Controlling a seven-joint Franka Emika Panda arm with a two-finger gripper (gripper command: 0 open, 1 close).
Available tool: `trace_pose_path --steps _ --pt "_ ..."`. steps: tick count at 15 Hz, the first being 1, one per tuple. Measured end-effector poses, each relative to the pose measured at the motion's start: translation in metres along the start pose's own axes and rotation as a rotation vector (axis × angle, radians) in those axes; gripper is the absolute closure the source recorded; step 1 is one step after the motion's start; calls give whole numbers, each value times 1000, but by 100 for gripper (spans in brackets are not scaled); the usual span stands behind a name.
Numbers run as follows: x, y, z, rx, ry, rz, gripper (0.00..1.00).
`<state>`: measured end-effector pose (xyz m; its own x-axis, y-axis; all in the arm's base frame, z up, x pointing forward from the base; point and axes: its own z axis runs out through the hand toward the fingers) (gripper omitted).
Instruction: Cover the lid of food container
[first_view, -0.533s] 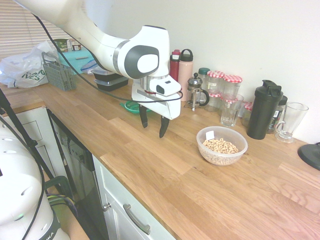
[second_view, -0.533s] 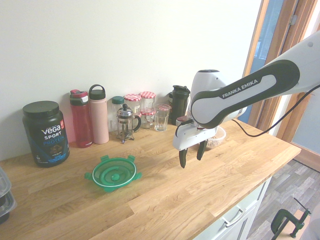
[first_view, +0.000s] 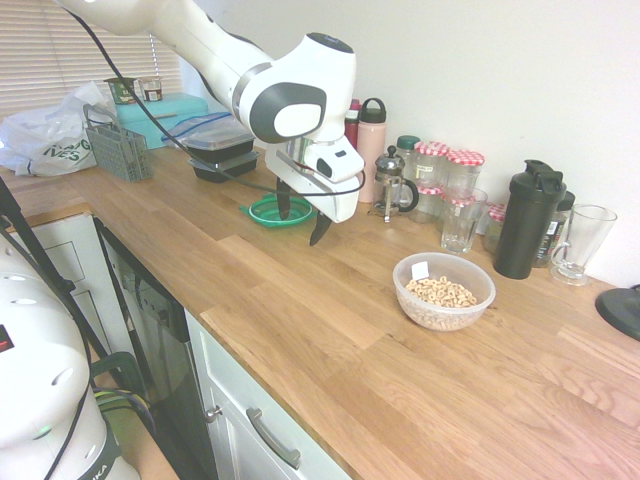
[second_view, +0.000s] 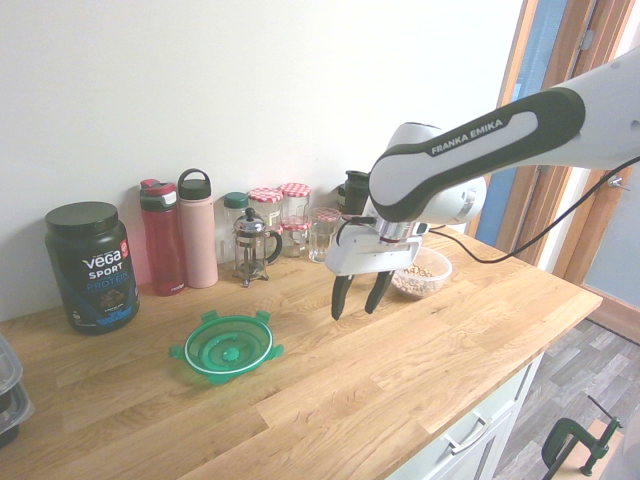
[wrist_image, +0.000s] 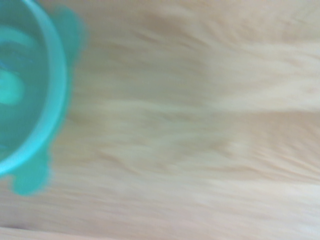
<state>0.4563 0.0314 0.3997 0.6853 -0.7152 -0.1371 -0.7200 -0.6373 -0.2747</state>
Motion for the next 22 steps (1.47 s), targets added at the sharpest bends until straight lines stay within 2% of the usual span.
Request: trace_pose_path --steps 4,7,10,13,22 --pt "32 -5 28 157 -174 23 0" --pt "55 -3 45 292 -300 -1 0" --pt "57 -16 69 352 -371 -28 0" --pt "49 -35 85 378 -398 -34 0" --pt "46 -53 119 465 -345 18 0"
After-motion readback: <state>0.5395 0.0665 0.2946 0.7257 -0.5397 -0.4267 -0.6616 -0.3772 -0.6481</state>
